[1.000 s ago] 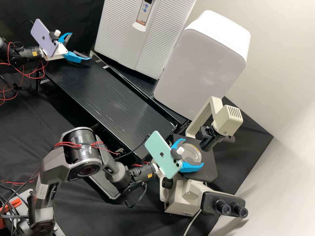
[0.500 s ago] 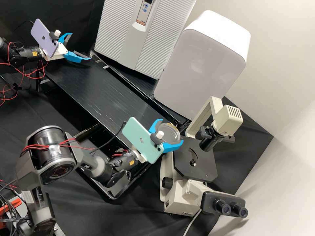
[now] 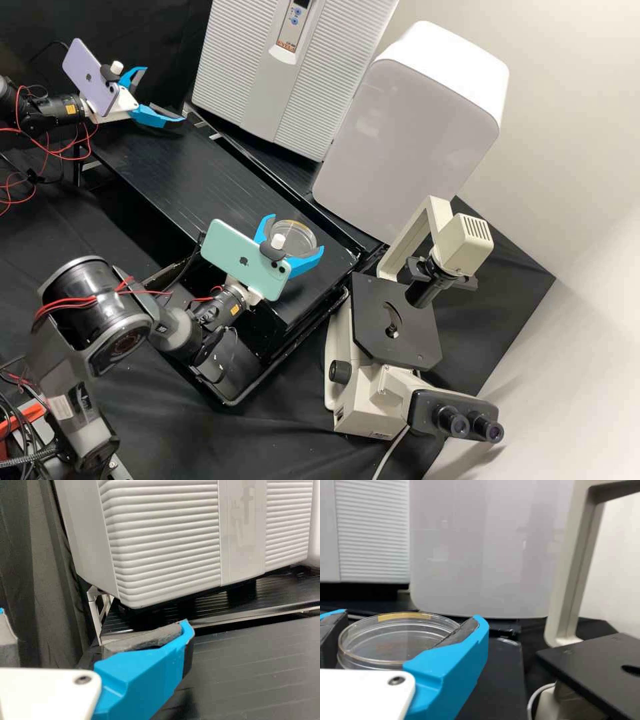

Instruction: Place the petri dish on the bench

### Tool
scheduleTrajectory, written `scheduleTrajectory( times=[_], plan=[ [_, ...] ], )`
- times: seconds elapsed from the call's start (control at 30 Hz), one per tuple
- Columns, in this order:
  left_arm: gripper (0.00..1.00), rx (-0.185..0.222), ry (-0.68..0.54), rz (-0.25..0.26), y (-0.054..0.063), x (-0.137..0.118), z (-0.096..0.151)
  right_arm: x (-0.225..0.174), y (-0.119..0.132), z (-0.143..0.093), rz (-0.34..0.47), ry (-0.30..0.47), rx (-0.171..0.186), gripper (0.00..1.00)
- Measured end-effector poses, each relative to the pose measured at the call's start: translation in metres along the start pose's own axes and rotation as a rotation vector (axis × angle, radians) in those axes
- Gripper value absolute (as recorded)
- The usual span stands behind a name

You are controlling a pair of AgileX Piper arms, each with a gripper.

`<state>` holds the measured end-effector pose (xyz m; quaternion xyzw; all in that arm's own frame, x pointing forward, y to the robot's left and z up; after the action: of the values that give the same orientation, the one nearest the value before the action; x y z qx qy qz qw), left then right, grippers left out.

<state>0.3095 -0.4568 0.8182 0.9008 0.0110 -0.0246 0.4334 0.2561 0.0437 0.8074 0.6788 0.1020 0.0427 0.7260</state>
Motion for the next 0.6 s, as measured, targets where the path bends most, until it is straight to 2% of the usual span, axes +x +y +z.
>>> scheduleTrajectory(
  times=[0.27, 0.33, 0.37, 0.43, 0.6],
  plan=[
    [1.0, 0.0, 0.0, 0.0, 0.0, 0.0, 0.0, 0.003, -0.02, 0.007, -0.06, -0.044, -0.004, 0.0],
    [1.0, 0.0, 0.0, 0.0, 0.0, 0.0, 0.0, 0.004, -0.022, 0.008, -0.054, -0.042, -0.003, 0.0],
    [1.0, 0.0, 0.0, 0.0, 0.0, 0.0, 0.0, 0.004, -0.022, 0.008, -0.048, -0.039, -0.001, 1.0],
    [1.0, 0.0, 0.0, 0.0, 0.0, 0.0, 0.0, 0.004, -0.023, 0.009, -0.046, -0.039, 0.0, 1.0],
    [1.0, 0.0, 0.0, 0.0, 0.0, 0.0, 0.0, 0.005, -0.023, 0.008, -0.043, -0.038, -0.026, 1.0]
  ],
)
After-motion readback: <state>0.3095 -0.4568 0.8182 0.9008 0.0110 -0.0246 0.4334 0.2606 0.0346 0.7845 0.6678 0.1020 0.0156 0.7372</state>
